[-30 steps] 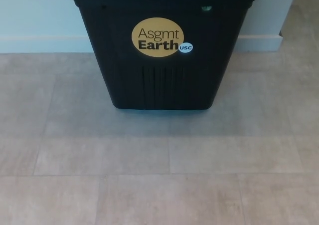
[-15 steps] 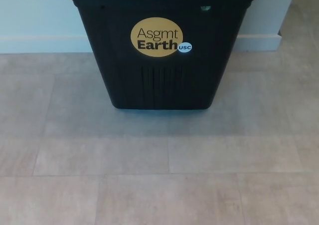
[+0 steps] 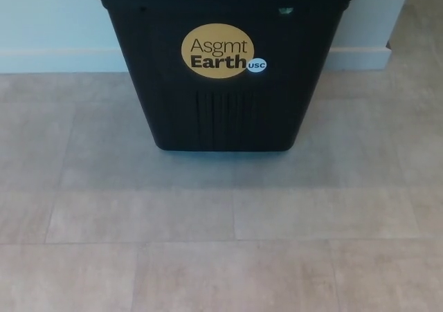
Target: The robot walks towards the trash can and uses its left hand to grab the trash lying on trashcan and throw it inside
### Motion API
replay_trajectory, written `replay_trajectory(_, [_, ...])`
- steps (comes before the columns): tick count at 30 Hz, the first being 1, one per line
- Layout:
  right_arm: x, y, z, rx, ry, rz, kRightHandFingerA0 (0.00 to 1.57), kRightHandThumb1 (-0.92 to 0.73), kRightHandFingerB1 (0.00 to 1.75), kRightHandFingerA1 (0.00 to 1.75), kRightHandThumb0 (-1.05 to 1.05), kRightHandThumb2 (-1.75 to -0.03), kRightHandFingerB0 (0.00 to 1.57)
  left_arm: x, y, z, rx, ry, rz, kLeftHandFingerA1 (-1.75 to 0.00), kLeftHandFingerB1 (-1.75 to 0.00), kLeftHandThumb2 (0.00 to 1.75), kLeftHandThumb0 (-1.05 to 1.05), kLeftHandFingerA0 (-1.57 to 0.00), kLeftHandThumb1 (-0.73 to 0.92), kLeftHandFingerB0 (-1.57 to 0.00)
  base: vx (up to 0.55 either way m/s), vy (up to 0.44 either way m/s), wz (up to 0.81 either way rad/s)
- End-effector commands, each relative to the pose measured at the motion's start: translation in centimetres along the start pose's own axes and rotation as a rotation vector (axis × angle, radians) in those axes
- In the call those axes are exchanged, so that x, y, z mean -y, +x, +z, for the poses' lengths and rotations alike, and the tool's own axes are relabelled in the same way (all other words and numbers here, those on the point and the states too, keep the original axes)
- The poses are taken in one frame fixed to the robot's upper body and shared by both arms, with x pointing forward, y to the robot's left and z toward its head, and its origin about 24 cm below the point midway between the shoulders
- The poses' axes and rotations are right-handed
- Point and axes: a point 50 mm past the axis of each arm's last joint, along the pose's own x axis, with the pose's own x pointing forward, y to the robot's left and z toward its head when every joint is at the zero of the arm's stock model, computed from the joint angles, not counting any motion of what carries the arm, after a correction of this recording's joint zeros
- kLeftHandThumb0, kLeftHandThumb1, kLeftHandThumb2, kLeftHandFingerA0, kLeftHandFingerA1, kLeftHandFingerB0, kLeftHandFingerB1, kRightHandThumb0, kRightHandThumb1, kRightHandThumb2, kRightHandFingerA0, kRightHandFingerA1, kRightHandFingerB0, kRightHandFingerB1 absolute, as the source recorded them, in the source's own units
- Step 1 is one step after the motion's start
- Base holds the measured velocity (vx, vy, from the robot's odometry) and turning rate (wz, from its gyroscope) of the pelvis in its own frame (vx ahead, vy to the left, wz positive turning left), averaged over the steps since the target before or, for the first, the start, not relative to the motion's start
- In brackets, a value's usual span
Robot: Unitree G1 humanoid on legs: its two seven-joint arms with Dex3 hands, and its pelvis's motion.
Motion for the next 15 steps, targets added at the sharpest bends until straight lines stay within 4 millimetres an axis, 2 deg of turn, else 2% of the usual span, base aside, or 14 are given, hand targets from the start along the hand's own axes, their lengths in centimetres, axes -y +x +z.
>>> replay_trajectory(1, [0.29,-0.15,-0.15,0.008,0.005,-0.013,0.15,-0.46,0.46,0.51,-0.66,-0.79,0.21,-0.33,-0.07,-0.17,0.023,-0.049,0.013,-0.60,-0.52,0.53,-0.07,-0.47,0.46,-0.42,0.00,0.000,0.00])
replay_trajectory(3, [0.36,-0.11,-0.13,0.005,-0.016,-0.010,0.13,-0.47,0.46,0.51,-0.66,-0.80,0.19,-0.35,-0.10,-0.23,0.021,-0.048,0.012,-0.59,-0.52,0.53,-0.08,-0.46,0.46,-0.43,0.00,0.000,0.00])
replay_trajectory(4, [0.50,-0.15,-0.08,0.010,-0.007,-0.017,0.17,-0.58,0.35,0.45,-0.60,-0.57,0.27,-0.47,-0.11,-0.22,0.026,-0.037,0.017,-0.59,-0.51,0.53,-0.09,-0.46,0.45,-0.42,0.00,0.000,0.00])
replay_trajectory(5, [0.56,-0.16,-0.06,0.013,-0.003,-0.019,0.17,-0.58,0.35,0.45,-0.60,-0.57,0.27,-0.53,-0.12,-0.22,0.029,-0.032,0.019,-0.59,-0.51,0.53,-0.09,-0.46,0.45,-0.42,0.00,0.000,0.00])
replay_trajectory(6, [0.61,-0.08,-0.08,0.007,-0.008,-0.025,0.17,-0.58,0.35,0.45,-0.60,-0.57,0.26,-0.59,-0.18,-0.18,0.044,-0.019,0.019,-0.65,-0.61,0.79,-0.04,-0.40,0.30,-0.36,0.00,0.000,0.00])
replay_trajectory(7, [0.64,-0.06,-0.10,0.005,-0.005,-0.026,0.14,-0.45,0.45,0.51,-0.64,-0.78,0.20,-0.67,-0.14,-0.15,0.044,-0.003,0.020,-0.65,-0.61,0.79,-0.04,-0.40,0.30,-0.37,0.00,0.000,0.00])
replay_trajectory(11, [0.62,-0.17,-0.23,0.005,0.000,-0.031,0.14,-0.44,0.45,0.50,-0.61,-0.76,0.21,-0.85,-0.09,-0.08,0.044,0.032,0.021,-0.64,-0.61,0.77,-0.05,-0.40,0.28,-0.38,0.00,0.000,0.00])
replay_trajectory(14, [0.59,-0.17,-0.26,0.005,0.002,-0.034,0.14,-0.43,0.45,0.51,-0.60,-0.75,0.21,-0.83,-0.09,-0.20,0.036,-0.004,0.013,-0.63,-0.60,0.79,-0.03,-0.36,0.31,-0.36,0.00,0.000,0.00])
replay_trajectory(15, [0.57,-0.23,-0.28,0.008,-0.003,-0.038,0.18,-0.54,0.35,0.45,-0.50,-0.57,0.28,-0.80,-0.08,-0.22,0.041,0.003,0.017,-0.60,-0.54,0.52,-0.04,-0.44,0.44,-0.43,0.00,0.000,0.00])
